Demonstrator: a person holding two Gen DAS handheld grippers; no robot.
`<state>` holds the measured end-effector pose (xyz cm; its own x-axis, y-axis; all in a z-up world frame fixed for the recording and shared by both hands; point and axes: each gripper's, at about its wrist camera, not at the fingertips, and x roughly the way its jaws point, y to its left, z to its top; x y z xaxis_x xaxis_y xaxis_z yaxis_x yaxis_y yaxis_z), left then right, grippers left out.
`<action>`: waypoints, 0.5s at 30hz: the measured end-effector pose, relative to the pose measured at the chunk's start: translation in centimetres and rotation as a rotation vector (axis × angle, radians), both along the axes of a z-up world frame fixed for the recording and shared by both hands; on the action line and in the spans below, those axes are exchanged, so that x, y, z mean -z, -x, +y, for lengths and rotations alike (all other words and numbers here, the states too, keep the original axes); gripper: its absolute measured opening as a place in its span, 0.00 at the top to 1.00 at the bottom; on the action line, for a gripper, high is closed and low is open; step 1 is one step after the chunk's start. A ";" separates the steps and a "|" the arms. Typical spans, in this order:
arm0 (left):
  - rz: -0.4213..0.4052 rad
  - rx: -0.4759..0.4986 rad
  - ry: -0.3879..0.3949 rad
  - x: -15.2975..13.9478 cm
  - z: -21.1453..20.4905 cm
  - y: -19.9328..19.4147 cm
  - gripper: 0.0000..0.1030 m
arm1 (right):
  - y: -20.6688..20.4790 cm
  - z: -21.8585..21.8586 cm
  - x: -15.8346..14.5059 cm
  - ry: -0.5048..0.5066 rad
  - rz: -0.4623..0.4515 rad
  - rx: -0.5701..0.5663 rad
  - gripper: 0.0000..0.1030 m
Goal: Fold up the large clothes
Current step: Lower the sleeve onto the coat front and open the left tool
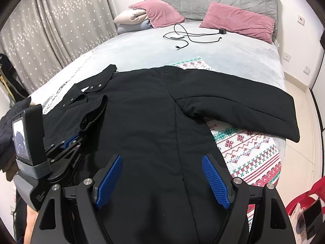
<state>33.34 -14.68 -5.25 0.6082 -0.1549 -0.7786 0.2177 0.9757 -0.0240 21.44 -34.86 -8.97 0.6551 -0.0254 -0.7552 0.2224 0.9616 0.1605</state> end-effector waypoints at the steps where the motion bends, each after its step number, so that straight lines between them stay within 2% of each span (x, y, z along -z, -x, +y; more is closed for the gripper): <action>1: 0.014 0.002 0.040 -0.7 0.9 0.1 0.69 | -0.2 0.0 0.1 0.003 0.003 -0.001 0.21; 2: 0.016 0.003 0.076 -1.6 2.0 0.5 0.57 | -0.4 0.0 0.2 0.006 0.008 -0.002 0.21; 4: -0.010 -0.005 0.108 -3.5 4.4 1.5 0.44 | -0.8 0.0 0.6 -0.013 0.019 -0.009 0.21; 5: -0.036 -0.017 0.112 -4.8 6.4 2.4 0.41 | -1.0 0.0 0.8 -0.030 0.023 -0.014 0.21; 9: -0.039 -0.092 0.069 -7.0 13.4 5.0 0.41 | -2.1 0.8 1.4 -0.099 0.039 -0.056 0.21; 13: -0.018 -0.183 0.022 -6.3 19.7 7.1 0.41 | -4.0 5.0 1.7 -0.107 0.036 -0.203 0.21; 14: -0.017 -0.208 0.019 -5.8 21.0 7.4 0.41 | -4.5 6.1 1.8 -0.099 0.034 -0.236 0.24; 15: -0.009 -0.230 0.029 -5.3 22.1 7.6 0.41 | -5.2 7.3 2.0 -0.086 0.032 -0.271 0.32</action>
<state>25.74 7.44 0.03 0.6372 -0.0340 -0.7700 -0.0098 0.9986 -0.0522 26.68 -27.54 -10.97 0.6051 0.2127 -0.7673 -0.0347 0.9698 0.2414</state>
